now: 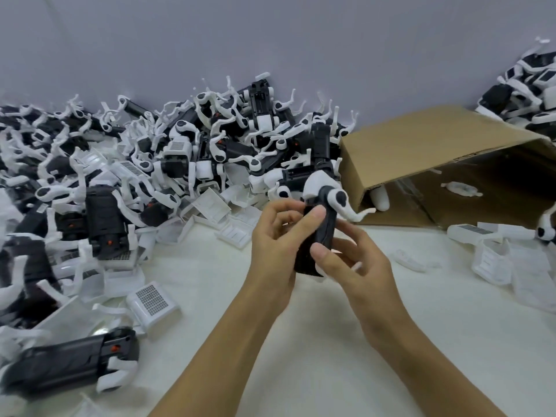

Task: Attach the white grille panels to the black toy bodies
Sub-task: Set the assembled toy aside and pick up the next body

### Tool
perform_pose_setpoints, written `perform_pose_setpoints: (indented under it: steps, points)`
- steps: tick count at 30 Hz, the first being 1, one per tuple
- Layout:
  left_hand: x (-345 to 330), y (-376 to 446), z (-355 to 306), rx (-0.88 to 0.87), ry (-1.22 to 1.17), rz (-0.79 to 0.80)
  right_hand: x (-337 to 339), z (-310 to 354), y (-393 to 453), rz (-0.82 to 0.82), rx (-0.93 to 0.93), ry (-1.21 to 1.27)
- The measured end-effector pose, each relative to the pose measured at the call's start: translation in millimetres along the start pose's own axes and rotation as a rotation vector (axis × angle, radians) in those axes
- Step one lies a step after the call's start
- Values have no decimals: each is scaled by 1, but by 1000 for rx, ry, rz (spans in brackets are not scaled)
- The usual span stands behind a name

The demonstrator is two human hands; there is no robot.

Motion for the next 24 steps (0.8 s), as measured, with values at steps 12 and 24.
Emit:
perform_pose_setpoints:
  steps: [12,24]
  points:
    - [87,31,-1,-121,1412,-276,11,-11,6,-132,-154,212]
    - [30,16,-24,59,-175,-104,8,-12,7,-84,-125,229]
Point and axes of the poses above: each hand's wrist, its own y-axis towards the middle knuckle, its own x-axis out of the back of the hand, z = x × y, the point moved 3 cm from there along y, towards the middle knuckle, and after that the axes turned 6 degrees about -y, right-handed, at the moved point
